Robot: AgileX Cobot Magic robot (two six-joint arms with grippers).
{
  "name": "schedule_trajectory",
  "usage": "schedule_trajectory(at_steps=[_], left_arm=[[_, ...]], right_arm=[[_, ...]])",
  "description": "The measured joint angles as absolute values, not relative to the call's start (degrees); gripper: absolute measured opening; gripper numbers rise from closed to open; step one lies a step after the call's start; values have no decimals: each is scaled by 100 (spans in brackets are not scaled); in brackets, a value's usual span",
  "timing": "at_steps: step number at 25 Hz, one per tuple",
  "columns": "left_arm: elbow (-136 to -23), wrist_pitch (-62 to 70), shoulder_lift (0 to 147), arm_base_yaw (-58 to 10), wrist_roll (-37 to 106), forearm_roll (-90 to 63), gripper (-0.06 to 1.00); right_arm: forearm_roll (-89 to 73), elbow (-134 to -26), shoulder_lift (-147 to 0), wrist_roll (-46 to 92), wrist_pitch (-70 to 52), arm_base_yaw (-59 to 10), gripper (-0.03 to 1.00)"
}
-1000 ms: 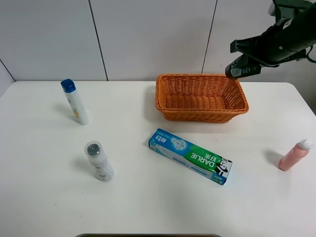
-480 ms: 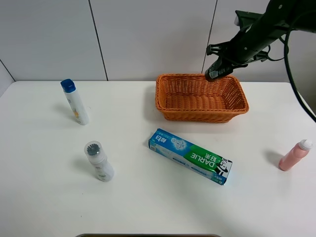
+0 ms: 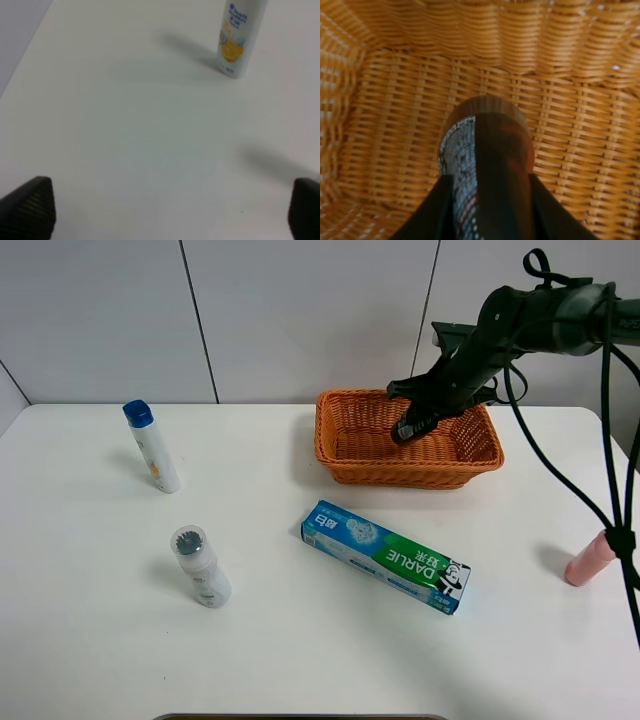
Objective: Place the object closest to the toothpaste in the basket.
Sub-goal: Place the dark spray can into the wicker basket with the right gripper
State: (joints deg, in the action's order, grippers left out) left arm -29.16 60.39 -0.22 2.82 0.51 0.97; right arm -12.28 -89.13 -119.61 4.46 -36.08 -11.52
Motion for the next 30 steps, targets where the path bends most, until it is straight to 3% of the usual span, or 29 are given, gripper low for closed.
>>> schedule_trajectory(at_steps=[24,26,30], left_arm=[[-2916,6039,-22,282,51,97,94],[-2916,6039,-22,282,51,97,94],[-2916,6039,-22,282,51,97,94]], right_arm=[[-1278,-8945,-12310,534,-3362,-1152,31],[-1284,-8945,-12310,534,-3362,-1152,34],[-1331,-8945,-12313,534,-3333,-1152,52]])
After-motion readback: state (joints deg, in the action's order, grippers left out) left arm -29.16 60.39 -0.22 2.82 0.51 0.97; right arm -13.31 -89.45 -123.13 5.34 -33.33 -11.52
